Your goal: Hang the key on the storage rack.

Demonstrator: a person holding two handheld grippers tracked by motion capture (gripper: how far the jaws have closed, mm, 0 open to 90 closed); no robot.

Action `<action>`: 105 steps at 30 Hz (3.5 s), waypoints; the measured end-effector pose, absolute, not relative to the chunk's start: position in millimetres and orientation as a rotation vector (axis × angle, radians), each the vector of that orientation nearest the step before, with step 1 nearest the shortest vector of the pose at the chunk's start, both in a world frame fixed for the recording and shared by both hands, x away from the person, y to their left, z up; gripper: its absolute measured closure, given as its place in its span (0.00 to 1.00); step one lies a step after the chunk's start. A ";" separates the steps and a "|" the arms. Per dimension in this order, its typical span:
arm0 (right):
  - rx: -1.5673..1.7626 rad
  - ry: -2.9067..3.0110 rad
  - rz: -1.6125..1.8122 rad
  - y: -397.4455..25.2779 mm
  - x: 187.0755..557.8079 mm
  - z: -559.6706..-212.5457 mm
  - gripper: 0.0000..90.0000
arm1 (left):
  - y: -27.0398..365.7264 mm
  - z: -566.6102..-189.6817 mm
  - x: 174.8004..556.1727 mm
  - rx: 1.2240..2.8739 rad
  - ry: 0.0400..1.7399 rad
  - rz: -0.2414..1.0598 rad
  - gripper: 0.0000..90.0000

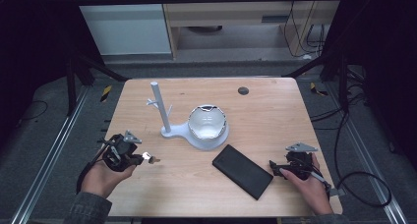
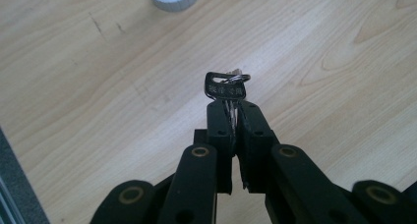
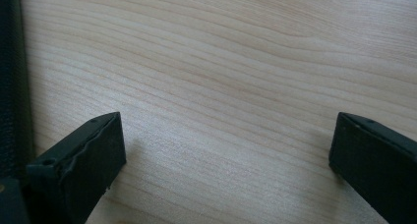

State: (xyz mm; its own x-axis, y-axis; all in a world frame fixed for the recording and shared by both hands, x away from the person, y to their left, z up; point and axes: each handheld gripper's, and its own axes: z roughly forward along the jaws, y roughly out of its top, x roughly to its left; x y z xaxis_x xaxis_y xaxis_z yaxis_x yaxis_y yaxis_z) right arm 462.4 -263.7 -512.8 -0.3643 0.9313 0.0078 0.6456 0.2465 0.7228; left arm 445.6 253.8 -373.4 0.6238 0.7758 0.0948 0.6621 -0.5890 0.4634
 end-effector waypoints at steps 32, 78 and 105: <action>1.428 2.103 0.899 -263.6 462.9 -513.1 0.01 | 255.4 -255.4 499.0 2.415 1.094 0.536 0.95; 1.428 2.101 0.900 -262.7 459.5 -513.1 0.01 | 246.8 -246.5 519.9 2.317 1.046 0.642 0.78; 1.419 2.109 0.901 -263.3 460.1 -513.3 0.01 | 198.9 -332.6 460.9 2.297 0.824 0.566 0.24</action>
